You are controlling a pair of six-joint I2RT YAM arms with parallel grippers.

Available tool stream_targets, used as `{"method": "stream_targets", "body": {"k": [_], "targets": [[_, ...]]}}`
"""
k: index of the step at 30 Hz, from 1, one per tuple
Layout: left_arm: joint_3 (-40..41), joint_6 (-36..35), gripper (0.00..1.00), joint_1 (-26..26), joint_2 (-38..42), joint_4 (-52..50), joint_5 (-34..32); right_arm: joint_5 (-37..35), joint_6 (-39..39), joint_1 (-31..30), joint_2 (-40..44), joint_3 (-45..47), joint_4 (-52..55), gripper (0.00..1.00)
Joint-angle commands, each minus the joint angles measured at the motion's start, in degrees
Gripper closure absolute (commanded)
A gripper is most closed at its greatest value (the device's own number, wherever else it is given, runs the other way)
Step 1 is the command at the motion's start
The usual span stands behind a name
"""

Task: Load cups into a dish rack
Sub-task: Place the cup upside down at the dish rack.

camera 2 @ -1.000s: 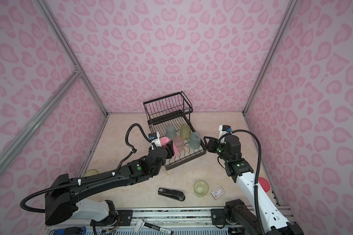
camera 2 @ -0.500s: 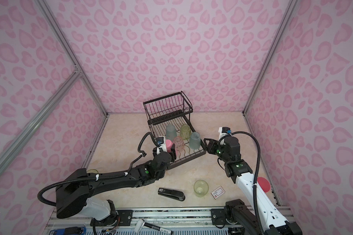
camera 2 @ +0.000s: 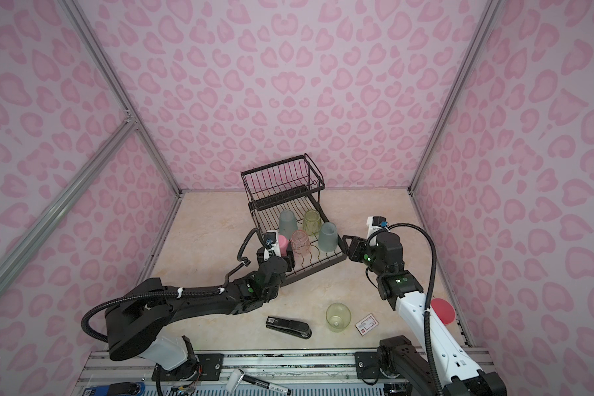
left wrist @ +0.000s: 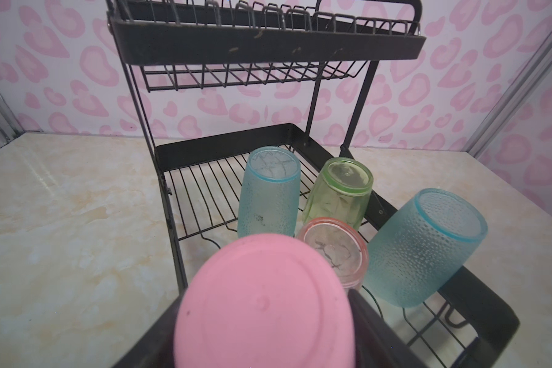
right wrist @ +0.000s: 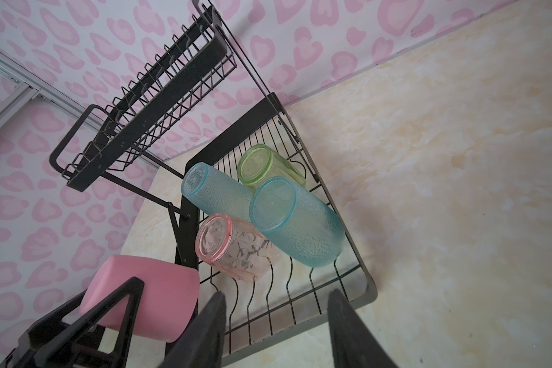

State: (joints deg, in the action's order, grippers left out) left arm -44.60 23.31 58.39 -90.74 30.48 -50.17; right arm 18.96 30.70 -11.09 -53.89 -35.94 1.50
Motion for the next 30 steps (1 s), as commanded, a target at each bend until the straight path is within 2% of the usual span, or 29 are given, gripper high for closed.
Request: {"method": "stream_targets", "body": {"k": [1,30], "targets": [[0.6,-0.5,0.4,-0.9,-0.8,3.7,-1.0,-0.2,-0.6,0.1,0.1,0.5,-2.4,0.48],[-1.9,-1.4,0.4,-7.9,-12.2,12.0,1.1,-0.2,-0.4,0.1,-0.8,3.4,-6.2,0.48]]}}
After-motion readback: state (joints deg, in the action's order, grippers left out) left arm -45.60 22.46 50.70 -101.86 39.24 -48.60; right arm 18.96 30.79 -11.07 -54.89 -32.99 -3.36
